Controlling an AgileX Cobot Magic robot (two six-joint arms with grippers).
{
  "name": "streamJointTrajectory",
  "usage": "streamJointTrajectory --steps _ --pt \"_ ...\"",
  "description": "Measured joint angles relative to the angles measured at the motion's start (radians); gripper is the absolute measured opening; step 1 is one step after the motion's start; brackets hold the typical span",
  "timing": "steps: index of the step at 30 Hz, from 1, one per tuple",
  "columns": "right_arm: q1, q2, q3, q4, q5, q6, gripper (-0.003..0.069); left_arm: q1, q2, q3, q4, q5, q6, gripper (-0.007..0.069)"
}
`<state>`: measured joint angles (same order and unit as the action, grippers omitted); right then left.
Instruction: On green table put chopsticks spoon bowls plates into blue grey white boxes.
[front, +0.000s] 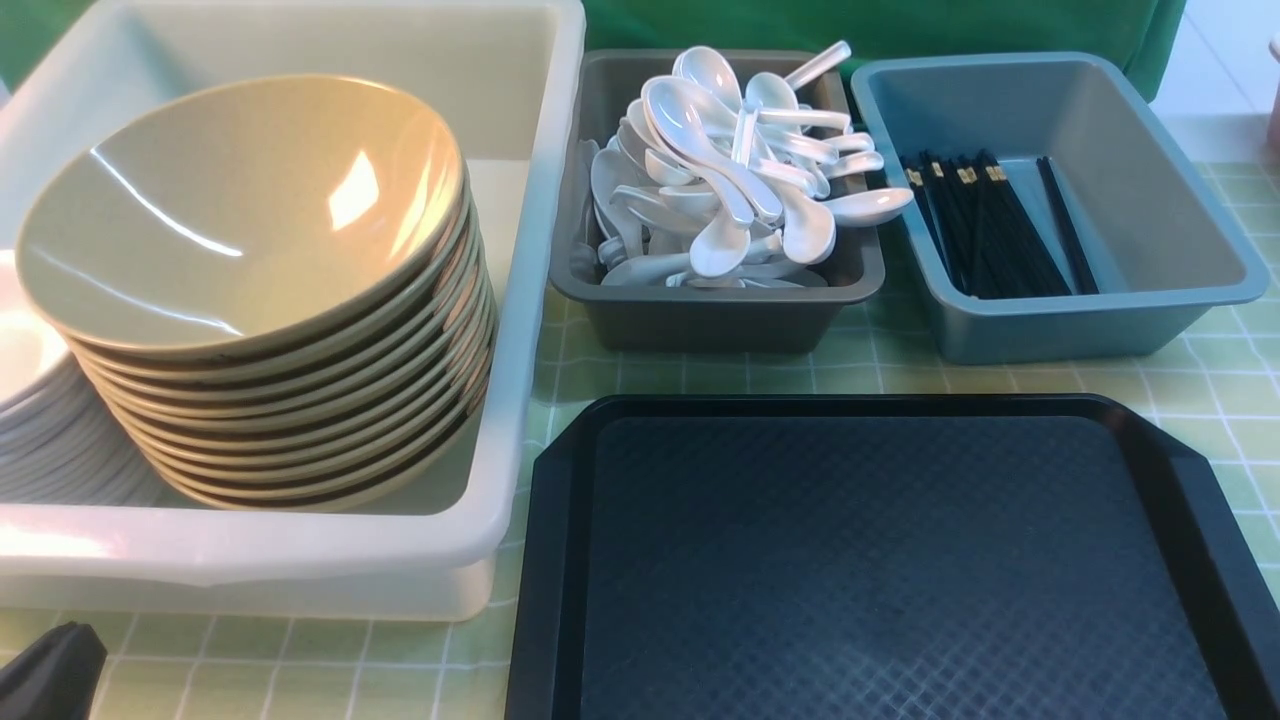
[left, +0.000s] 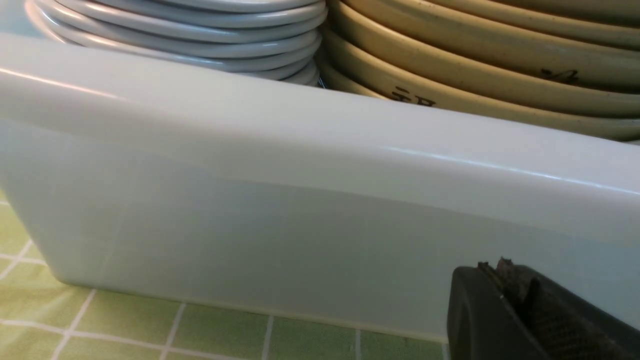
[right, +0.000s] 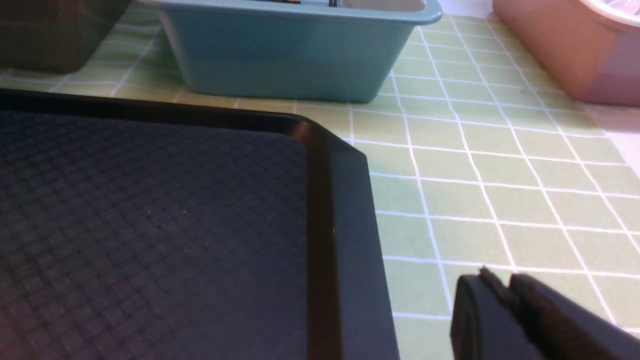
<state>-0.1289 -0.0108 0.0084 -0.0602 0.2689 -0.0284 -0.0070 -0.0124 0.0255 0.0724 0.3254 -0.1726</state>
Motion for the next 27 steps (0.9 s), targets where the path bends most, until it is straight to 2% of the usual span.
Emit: streamJointTrajectory --steps 27 --pt "0.0 0.0 0.001 0.0 -0.001 0.0 0.011 0.01 0.0 0.0 0.0 0.0 0.0 -0.0002"
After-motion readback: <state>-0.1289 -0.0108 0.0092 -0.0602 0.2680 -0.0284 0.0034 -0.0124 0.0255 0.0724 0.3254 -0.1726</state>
